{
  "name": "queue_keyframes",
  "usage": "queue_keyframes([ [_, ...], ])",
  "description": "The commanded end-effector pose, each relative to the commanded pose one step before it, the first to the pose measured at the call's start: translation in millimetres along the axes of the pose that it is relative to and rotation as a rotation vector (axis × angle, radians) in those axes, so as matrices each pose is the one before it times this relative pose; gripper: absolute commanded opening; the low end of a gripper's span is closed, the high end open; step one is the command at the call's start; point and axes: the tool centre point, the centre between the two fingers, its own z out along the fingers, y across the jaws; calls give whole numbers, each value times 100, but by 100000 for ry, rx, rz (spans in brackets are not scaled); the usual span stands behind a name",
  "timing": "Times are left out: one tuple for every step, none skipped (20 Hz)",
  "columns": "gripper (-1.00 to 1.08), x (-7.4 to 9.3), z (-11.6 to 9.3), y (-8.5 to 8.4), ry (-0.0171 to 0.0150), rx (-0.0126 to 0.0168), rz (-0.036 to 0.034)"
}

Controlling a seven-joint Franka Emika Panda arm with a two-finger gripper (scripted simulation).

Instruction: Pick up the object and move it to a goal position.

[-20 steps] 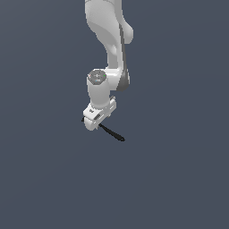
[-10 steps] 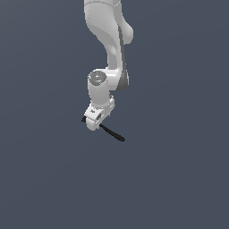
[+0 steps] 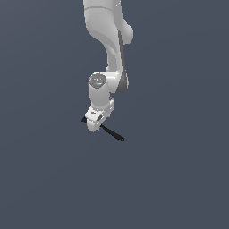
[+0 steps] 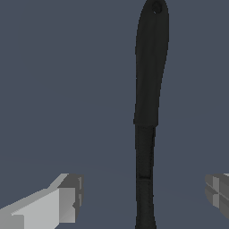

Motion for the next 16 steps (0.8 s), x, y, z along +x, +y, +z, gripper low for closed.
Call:
queue_keyframes([
  [100, -40, 1075, -70, -29, 83, -87],
  [100, 15, 522, -28, 7, 2, -97],
  [100, -26, 474, 0, 0, 0, 0],
  [100, 27, 410, -18, 6, -1, -97],
  [100, -14, 352, 9, 0, 0, 0],
  [100, -9, 293, 13, 0, 0, 0],
  [100, 29, 232, -1, -1, -9, -68],
  [100, -2, 181, 15, 0, 0, 0],
  [100, 0, 127, 13, 0, 0, 0],
  [100, 1, 76, 9, 0, 0, 0],
  [100, 0, 25, 3, 0, 0, 0],
  [-100, 0, 0, 0, 0, 0, 0],
  [-100, 0, 0, 0, 0, 0, 0],
  [-100, 0, 0, 0, 0, 0, 0],
  [-100, 0, 0, 0, 0, 0, 0],
  [-100, 0, 0, 0, 0, 0, 0],
])
